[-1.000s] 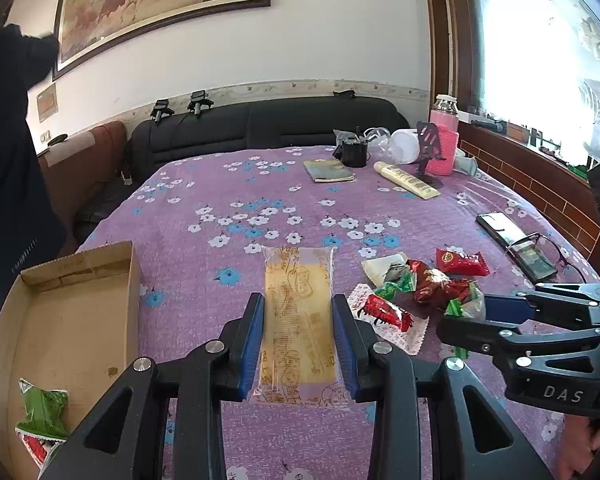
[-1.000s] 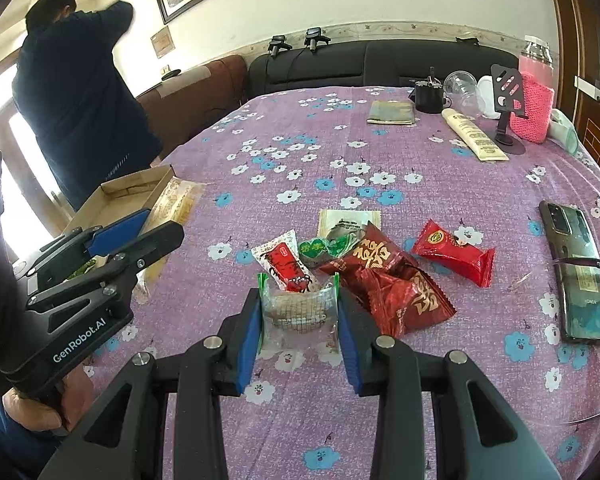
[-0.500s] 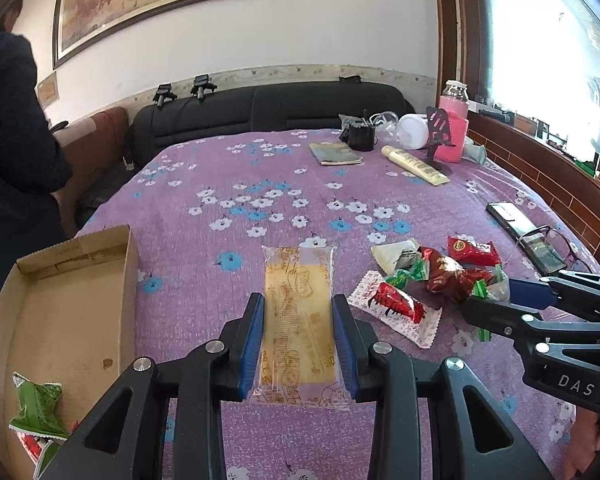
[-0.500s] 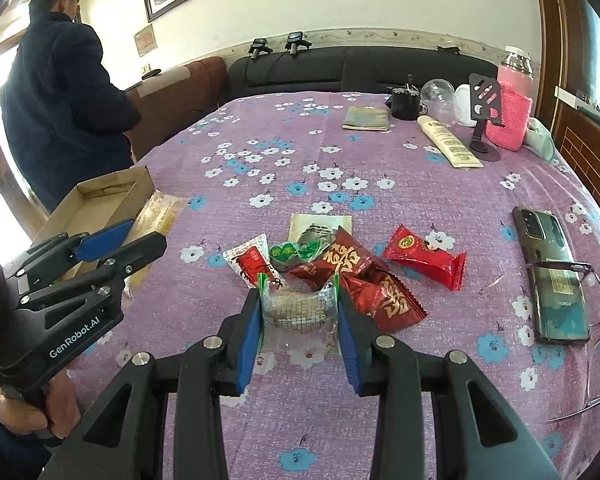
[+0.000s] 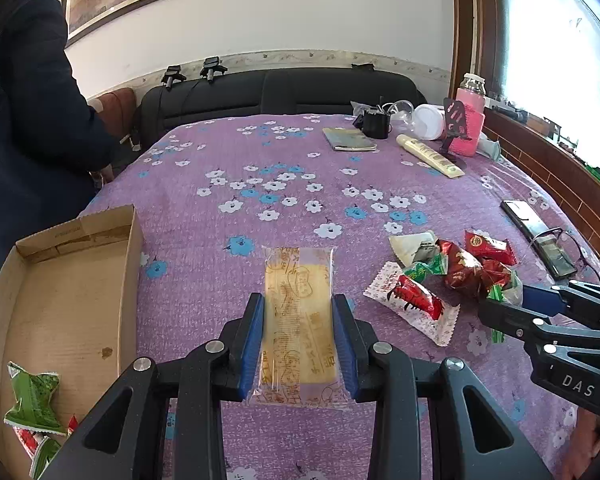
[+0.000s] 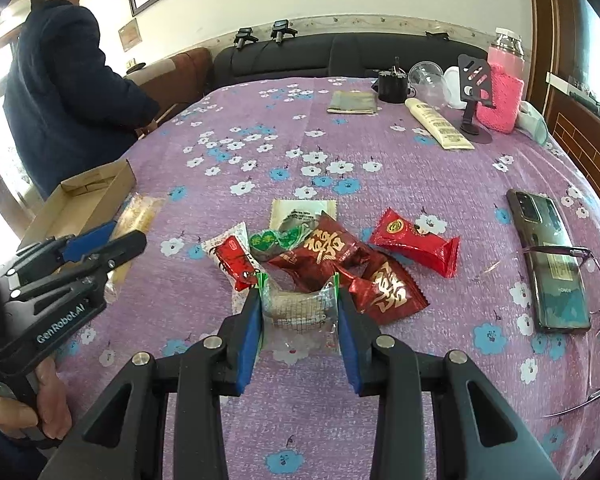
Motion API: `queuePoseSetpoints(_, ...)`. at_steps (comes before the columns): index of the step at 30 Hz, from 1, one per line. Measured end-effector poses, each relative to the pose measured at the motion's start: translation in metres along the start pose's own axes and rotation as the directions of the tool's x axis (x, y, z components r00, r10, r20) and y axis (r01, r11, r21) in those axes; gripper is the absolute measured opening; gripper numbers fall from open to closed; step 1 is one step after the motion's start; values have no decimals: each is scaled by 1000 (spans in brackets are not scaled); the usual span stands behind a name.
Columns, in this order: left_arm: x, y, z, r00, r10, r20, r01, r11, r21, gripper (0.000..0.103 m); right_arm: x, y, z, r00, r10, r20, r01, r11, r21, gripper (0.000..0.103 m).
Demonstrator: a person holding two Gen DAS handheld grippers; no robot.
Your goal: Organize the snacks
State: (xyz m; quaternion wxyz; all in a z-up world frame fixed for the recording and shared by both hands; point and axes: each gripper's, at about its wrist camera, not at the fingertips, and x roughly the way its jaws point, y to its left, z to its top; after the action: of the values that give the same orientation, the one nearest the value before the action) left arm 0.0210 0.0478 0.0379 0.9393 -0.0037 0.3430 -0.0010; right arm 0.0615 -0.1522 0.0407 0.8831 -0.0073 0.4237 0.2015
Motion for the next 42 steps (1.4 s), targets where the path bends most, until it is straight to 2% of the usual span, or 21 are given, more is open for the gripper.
queuePoseSetpoints(14,-11,-3,0,998,17,63,-18,1000,12,36,-8,5,0,996,-73,42,74,997,-29,34)
queuePoseSetpoints(23,-20,1,2,994,40,99,-39,999,-8,36,-17,10,0,993,-84,81,88,995,-47,34)
queuePoseSetpoints(32,-66,29,1,987,59,152,-48,996,-80,36,-25,5,4,997,11,82,-12,1000,11,34)
queuePoseSetpoints(37,-82,73,-11,984,123,130,-102,983,-155,36,-33,28,3,996,44,78,-42,999,-32,35)
queuePoseSetpoints(42,-91,120,-28,976,192,105,-164,960,-229,36,-38,68,4,991,128,46,-124,988,-93,35)
